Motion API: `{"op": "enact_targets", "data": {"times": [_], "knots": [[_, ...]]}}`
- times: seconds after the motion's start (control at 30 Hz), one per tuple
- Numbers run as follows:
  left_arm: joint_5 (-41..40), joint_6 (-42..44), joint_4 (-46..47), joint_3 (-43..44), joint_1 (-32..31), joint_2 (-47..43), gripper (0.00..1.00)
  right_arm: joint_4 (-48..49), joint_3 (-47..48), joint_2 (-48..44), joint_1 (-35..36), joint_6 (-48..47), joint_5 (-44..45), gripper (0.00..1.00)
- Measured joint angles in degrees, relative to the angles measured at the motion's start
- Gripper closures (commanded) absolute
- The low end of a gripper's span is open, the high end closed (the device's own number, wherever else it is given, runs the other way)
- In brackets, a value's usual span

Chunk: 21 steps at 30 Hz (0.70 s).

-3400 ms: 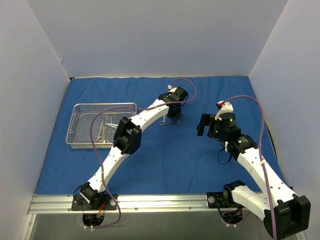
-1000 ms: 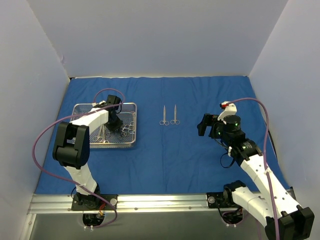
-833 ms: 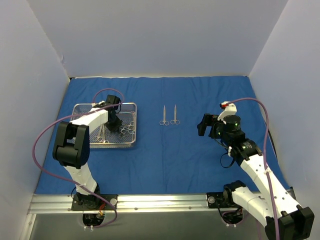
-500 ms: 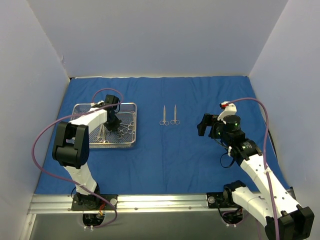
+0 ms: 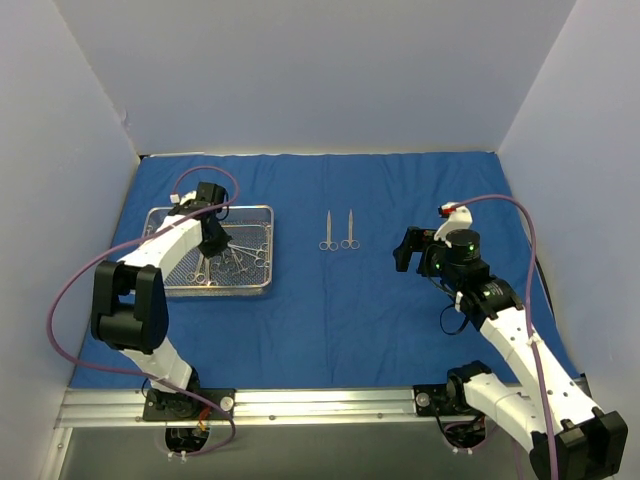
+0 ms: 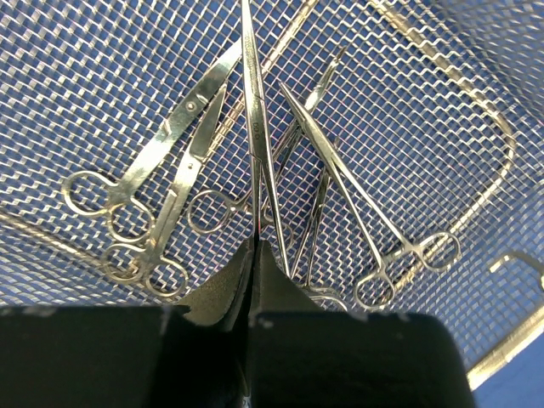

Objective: Open and lay out the surgical kit
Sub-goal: Pick up the medical item from the container.

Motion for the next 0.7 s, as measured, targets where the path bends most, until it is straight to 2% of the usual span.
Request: {"op": "enact_targets", "data": {"times": [0.23, 0.43, 0.7], "knots": [[-0.5, 3.9, -3.0, 2.8, 0.0, -1.8, 0.98, 1.1, 0.0, 0.7, 0.0, -0.1, -3.0, 0.03], [0.1, 6.8, -5.7, 5.0, -0.2, -3.5, 0.98, 5.1, 0.1, 4.9, 1.1, 0.9, -8.1, 0.04], [0.0, 7.8, -8.7, 8.5, -5.8, -7.1, 0.98, 12.9, 7.7, 19.9, 13.1, 4.9, -12.5, 0.11]]}}
